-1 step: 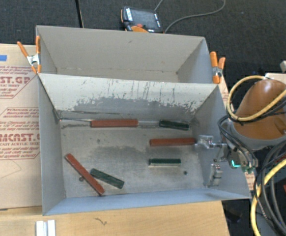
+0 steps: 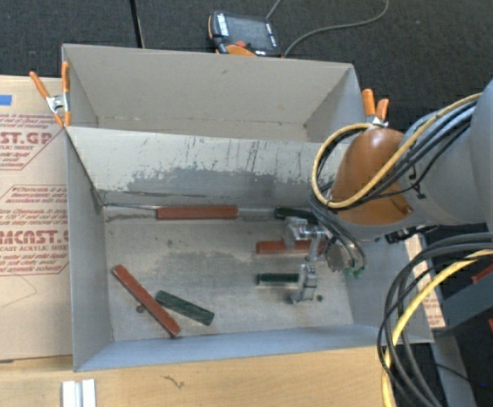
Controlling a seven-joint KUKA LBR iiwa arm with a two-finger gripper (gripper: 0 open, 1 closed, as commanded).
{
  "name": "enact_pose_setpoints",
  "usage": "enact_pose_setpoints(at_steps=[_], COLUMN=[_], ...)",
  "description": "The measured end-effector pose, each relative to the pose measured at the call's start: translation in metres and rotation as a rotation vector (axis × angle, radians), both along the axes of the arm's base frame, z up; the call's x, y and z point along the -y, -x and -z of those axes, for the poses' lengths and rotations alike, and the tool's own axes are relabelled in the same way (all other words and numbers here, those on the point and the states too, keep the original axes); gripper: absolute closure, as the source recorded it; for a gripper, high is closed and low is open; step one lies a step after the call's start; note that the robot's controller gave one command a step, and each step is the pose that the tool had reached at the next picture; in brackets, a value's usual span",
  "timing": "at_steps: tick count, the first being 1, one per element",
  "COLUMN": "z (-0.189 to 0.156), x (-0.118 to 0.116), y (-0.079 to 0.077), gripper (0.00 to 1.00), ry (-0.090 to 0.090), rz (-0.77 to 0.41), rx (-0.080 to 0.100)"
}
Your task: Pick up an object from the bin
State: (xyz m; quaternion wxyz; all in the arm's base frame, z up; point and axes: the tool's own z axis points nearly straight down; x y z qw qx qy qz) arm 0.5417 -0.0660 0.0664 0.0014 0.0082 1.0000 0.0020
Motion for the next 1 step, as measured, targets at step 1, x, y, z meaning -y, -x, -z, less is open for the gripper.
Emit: enact_pose_setpoints(at_steps=[1], z=[-0.0073], x=[0.0050], y=[-0.0014], gripper=[1.00], ry=[0.004], rz=[0.005], rx=[0.007])
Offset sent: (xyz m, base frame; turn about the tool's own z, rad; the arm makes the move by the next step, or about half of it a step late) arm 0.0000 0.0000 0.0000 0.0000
